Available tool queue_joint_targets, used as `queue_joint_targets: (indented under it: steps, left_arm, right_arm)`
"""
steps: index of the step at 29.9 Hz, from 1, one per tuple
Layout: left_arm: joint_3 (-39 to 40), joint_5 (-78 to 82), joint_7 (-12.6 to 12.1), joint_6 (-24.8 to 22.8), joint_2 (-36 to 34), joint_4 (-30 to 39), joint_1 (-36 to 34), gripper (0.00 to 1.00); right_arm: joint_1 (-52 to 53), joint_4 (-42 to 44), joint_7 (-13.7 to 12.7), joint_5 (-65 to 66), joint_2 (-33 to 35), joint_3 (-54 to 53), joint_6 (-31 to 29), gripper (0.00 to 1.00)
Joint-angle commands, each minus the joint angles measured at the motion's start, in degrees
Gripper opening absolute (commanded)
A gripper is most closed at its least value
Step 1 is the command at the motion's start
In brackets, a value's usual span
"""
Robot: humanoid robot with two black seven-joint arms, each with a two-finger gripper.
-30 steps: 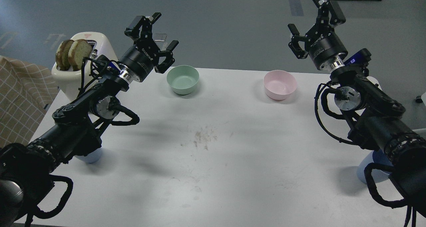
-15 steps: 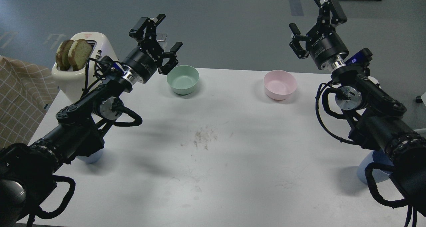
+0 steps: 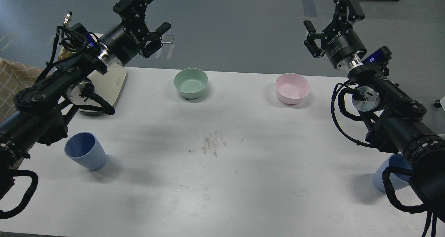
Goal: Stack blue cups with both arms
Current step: 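Reach the left gripper down to the blue cup nearest it and grasp it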
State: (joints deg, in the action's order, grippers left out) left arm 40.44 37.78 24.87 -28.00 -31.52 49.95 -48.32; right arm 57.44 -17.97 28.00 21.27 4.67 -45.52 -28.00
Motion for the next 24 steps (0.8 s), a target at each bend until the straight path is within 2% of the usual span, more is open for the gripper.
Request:
queue_joint_targets:
  steps: [1,6,9,13,14,19,22,24]
  left_arm:
    - [0.08,10.54,0.0,0.0,-9.42,9.09,0.5,0.97]
    - [-0.09,26.95,0.0,0.0,-21.19,22.0,1.91,0.97]
    - [-0.18,34.18,0.35,0.0,-27.35,27.2,2.09,0.97]
    - [-0.62,43.92,3.13,0.0,-37.36,32.82,4.97,0.97]
    - [-1.49,47.61,3.13,0.0,-40.69,33.71,6.55,0.97]
    - [-7.63,58.61,3.13,0.0,-48.8,34.6,9.47,0.97]
    - [-12.74,58.72,3.13,0.48,-50.66,34.33,9.56,0.97]
    - [-16.43,58.72,3.13,3.38,-50.75,34.07,9.56,0.97]
  right_arm:
    - [-0.14,-0.13,0.0,-0.09,0.34,0.09,0.0,1.0]
    - [-0.23,-0.31,0.0,-0.18,0.51,0.0,0.0,1.0]
    - [-0.23,-0.48,0.0,-0.18,0.77,0.0,0.0,1.0]
    - [-0.31,-0.57,0.0,-0.18,0.86,0.0,0.0,1.0]
    - [-0.31,-0.57,0.0,-0.18,0.86,0.0,0.0,1.0]
    - [-0.4,-0.66,0.0,-0.18,0.95,0.0,0.0,1.0]
    - [-0.49,-0.66,0.0,-0.18,1.04,0.0,0.0,1.0]
    - [-0.66,-0.66,0.0,-0.18,0.95,0.0,0.0,1.0]
